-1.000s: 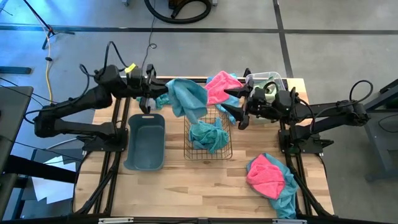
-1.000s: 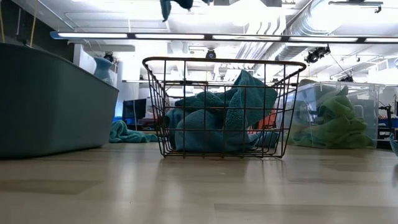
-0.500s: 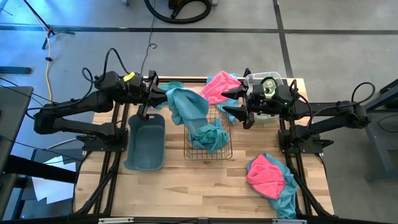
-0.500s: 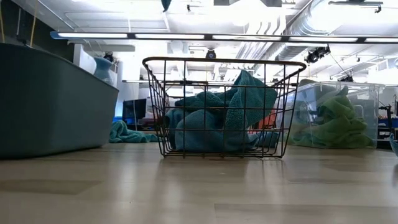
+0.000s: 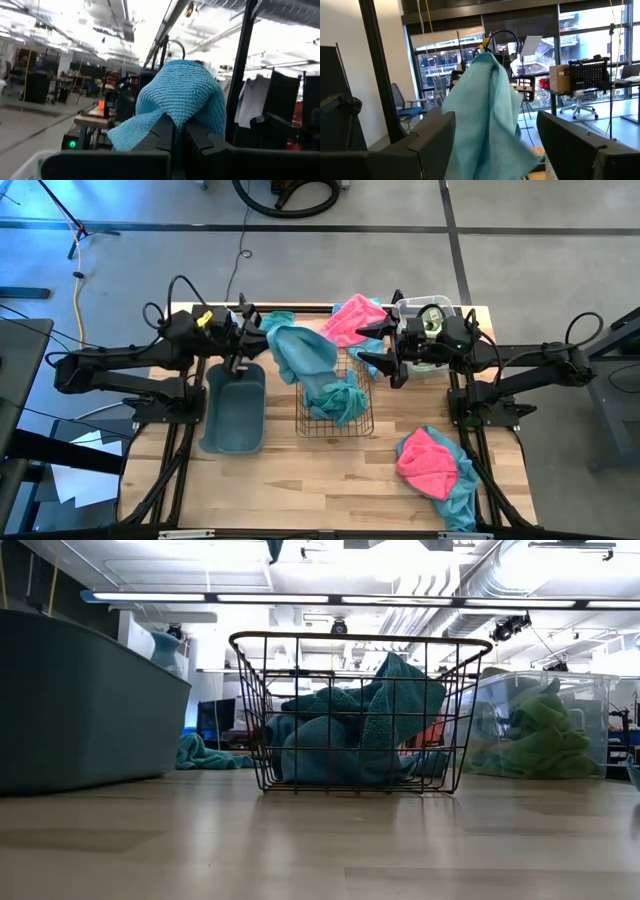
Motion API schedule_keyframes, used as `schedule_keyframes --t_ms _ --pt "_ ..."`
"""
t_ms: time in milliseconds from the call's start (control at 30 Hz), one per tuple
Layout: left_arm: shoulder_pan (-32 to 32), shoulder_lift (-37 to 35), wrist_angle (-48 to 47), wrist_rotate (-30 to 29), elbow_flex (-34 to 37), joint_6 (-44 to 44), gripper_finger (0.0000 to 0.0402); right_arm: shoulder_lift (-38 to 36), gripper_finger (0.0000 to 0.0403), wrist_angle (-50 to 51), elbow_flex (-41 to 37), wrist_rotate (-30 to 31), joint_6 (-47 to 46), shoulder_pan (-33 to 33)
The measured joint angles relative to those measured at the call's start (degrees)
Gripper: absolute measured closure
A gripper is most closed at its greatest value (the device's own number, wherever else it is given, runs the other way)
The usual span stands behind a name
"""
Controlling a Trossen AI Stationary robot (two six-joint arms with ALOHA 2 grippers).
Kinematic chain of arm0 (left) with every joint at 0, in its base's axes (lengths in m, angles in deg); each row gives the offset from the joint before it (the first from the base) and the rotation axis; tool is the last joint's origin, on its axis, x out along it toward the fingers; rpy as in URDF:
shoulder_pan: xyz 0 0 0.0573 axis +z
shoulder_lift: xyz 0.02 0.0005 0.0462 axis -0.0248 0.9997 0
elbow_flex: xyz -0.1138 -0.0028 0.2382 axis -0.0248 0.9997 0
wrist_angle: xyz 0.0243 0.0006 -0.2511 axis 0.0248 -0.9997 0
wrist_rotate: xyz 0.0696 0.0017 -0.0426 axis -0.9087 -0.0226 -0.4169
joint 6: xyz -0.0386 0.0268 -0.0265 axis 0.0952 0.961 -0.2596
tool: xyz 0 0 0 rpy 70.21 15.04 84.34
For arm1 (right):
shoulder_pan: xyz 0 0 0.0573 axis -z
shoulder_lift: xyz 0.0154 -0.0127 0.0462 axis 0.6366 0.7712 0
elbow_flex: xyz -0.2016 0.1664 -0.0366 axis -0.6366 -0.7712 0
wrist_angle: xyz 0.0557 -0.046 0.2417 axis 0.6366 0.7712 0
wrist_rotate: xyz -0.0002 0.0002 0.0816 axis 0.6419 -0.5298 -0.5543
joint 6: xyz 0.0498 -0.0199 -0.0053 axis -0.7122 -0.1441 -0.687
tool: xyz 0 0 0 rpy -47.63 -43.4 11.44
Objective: Sort microfiber towel by color & place in baskets
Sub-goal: Put the blue towel into the wire basket
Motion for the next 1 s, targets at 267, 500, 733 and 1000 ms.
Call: schedule_keyframes --t_ms 267,500,733,1000 --pt "0.00 0.02 -3.66 0.00 0.00 0.46 0.0401 0.01 0.0126 -0.03 0.00 0.02 -0.12 0.00" --pt "0.00 0.08 -3.01 0.00 0.00 1.94 0.0401 0.01 0.0126 -0.05 0.00 0.04 -0.12 0.00" --pt "-0.78 2.26 -1.62 0.00 -0.02 2.44 0.0401 0.01 0.0126 -1.17 0.00 0.04 -0.12 0.00" --pt "-1.49 5.06 -1.24 0.04 -0.02 3.17 0.0401 0.01 0.0126 -1.80 0.00 0.06 -0.12 0.00"
